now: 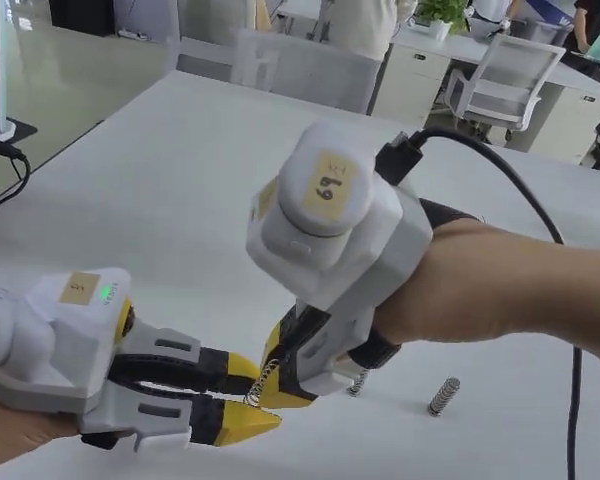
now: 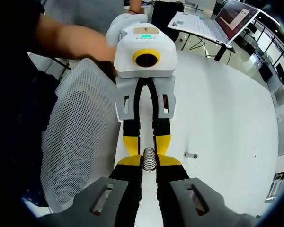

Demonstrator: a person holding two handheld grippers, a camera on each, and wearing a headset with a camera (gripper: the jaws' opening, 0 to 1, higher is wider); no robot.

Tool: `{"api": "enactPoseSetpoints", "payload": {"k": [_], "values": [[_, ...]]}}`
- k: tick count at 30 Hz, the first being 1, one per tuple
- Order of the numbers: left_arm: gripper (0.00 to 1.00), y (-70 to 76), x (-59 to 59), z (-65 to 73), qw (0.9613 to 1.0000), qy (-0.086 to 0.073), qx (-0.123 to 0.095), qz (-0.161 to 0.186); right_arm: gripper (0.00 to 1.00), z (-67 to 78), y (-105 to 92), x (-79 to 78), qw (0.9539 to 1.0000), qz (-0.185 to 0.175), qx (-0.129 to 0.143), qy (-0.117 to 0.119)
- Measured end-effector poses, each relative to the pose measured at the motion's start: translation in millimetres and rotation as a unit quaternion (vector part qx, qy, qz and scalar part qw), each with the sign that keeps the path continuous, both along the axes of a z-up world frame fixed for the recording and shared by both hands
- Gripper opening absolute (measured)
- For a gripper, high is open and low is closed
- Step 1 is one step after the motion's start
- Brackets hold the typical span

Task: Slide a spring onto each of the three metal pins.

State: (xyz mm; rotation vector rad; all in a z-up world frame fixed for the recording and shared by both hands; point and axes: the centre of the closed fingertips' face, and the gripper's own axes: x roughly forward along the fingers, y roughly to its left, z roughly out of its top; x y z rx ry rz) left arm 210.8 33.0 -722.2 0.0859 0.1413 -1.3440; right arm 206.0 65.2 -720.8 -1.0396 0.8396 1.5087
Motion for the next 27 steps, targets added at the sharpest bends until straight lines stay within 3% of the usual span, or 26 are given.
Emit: {"api": "enactPoseSetpoints", "payload": {"k": [10,17,27], "values": [[0.22,16.1,1.3,-9.8,0.9996,0.014,0.004,0.024,0.07,4.7,-0.3,10.6,0.9999,-0.008,0.003,-0.006],[0.36,31.4,8.4,-17.3,0.9978,0.023,0.014,0.061,0.08,7.2,-0.9,20.2,0.9998,-0.015,0.006,-0.011],[0.46,47.7,13.0,-24.3,0.9954,0.022,0.026,0.09,0.08,7.9,-5.7,35.8,0.9995,-0.027,0.004,-0.018]]}}
